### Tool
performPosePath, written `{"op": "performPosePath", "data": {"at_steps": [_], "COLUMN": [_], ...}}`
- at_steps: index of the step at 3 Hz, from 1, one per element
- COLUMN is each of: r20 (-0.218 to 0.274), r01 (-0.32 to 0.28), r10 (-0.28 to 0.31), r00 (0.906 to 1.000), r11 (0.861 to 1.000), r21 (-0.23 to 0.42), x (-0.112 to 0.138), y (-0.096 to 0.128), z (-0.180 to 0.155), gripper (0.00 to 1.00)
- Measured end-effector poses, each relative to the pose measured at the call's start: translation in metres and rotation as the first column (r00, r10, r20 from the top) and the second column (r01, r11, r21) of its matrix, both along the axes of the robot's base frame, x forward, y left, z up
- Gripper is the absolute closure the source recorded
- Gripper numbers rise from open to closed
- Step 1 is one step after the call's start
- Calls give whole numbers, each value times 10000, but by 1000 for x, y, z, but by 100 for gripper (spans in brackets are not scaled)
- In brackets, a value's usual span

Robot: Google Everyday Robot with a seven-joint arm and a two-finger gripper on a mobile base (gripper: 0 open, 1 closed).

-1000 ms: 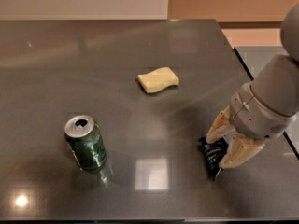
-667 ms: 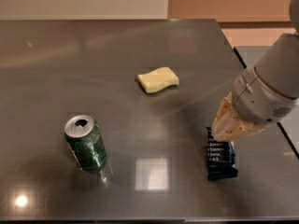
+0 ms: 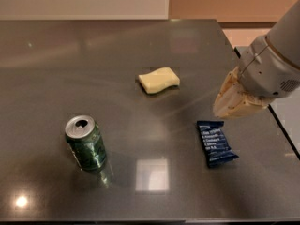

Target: Pick rxbar blueberry

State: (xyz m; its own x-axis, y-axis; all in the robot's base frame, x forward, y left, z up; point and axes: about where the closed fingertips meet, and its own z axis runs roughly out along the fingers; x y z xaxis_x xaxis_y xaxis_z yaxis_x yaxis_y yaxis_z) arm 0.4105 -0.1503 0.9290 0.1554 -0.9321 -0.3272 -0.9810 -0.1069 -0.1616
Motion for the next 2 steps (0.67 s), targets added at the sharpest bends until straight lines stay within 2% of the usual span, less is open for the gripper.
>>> {"op": "performPosePath", "data": {"at_steps": [1,2], "r20": [21,113], "r01": [4,18], "r10": [-4,-18], "r00": [10000,9999], "r11": [10000,10000], "r21": [6,4], "x": [0,0], "y": [0,1], "z": [1,3], "gripper": [100,82]}}
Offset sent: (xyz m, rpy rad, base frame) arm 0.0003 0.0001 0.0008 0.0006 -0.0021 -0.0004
